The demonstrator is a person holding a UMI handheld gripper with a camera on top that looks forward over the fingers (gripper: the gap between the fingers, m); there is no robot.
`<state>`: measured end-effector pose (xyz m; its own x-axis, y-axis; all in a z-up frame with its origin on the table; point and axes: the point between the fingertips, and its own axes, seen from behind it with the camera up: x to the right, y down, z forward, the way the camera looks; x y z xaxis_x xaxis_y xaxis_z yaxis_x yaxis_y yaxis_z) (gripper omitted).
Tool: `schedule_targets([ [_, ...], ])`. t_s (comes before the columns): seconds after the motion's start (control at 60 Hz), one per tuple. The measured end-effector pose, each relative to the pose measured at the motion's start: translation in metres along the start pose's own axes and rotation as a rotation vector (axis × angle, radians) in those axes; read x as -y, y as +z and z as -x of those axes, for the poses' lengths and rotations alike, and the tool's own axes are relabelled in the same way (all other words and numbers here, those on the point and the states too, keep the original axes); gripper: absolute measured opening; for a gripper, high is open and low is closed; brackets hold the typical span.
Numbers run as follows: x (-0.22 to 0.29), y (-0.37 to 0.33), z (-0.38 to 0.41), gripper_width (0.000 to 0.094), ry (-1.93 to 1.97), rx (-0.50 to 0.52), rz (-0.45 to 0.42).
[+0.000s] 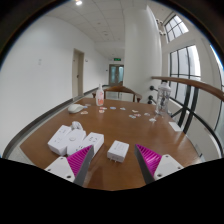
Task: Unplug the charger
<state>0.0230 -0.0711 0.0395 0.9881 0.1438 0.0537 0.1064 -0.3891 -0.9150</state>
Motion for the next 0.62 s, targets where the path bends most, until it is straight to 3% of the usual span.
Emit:
schedule_targets([
  [0.133, 0.005, -0.033, 0.009, 0.0849, -0.031, 0.012, -0.043],
  [0.467, 0.018, -0.11, -0.011, 0.085, -0.056, -0.067, -0.175],
  [0.617, 0.015, -0.123, 0.005, 0.0853, 0.02, 0.014, -0.196],
])
